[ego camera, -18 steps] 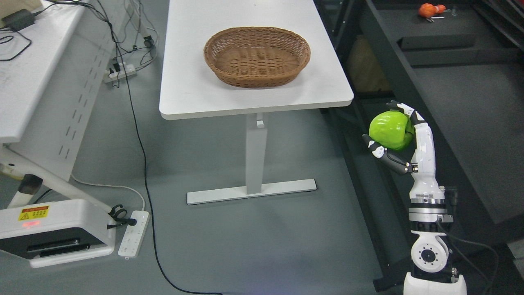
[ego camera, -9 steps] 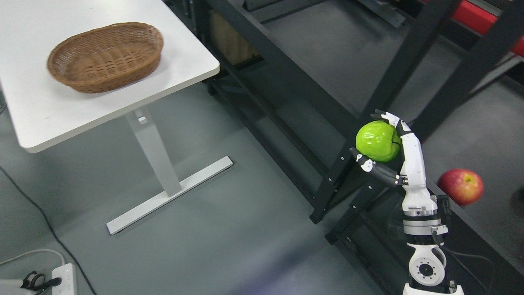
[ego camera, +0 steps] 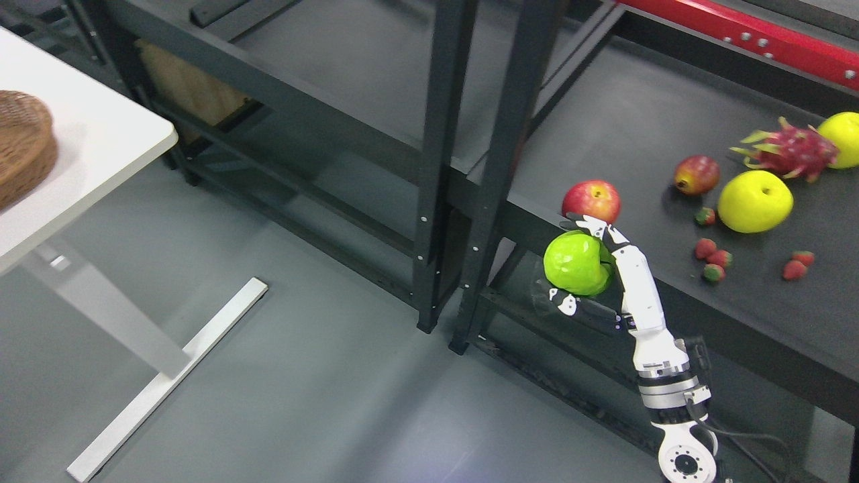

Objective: Place green apple on left shelf middle layer
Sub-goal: 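Turn and drive toward the fruit shelf holding the apple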

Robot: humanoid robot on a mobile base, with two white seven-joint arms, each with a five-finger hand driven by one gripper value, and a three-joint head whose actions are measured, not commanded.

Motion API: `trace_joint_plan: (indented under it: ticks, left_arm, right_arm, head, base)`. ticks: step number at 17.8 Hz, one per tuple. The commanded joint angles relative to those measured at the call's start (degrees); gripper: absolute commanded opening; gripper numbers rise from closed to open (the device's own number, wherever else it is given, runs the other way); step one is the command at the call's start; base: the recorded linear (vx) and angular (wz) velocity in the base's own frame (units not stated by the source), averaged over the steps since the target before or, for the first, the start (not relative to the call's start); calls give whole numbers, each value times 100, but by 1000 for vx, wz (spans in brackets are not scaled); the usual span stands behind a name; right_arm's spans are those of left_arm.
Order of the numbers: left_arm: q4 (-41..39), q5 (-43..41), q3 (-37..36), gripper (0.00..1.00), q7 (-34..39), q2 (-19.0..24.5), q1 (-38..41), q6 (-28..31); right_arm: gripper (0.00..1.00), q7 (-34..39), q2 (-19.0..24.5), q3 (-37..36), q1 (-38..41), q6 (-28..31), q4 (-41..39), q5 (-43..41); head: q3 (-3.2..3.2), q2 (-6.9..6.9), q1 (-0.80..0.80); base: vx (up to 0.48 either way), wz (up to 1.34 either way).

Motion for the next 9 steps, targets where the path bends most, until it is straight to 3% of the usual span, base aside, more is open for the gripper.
trace_joint_plan:
  ticks: [1,6,9]
  left_arm:
    - [0,1,0,100,1,100,0,-1]
    - [0,-8,0,100,1,100,0,8]
    - [0,-8,0,100,1,100,0,-1]
  right_arm:
    - [1,-32,-98,12,-255,1163,29,9]
    - [1,-68,-129,-989,-835,1703,81,17]
    - [2,-68,-455,-1097,-977,1853,257,44]
  head:
    - [0,0,0]
    - [0,-2,0]
    - [0,-2,0]
  base:
    - [13,-693]
    - [62,-594]
    - [130,-440]
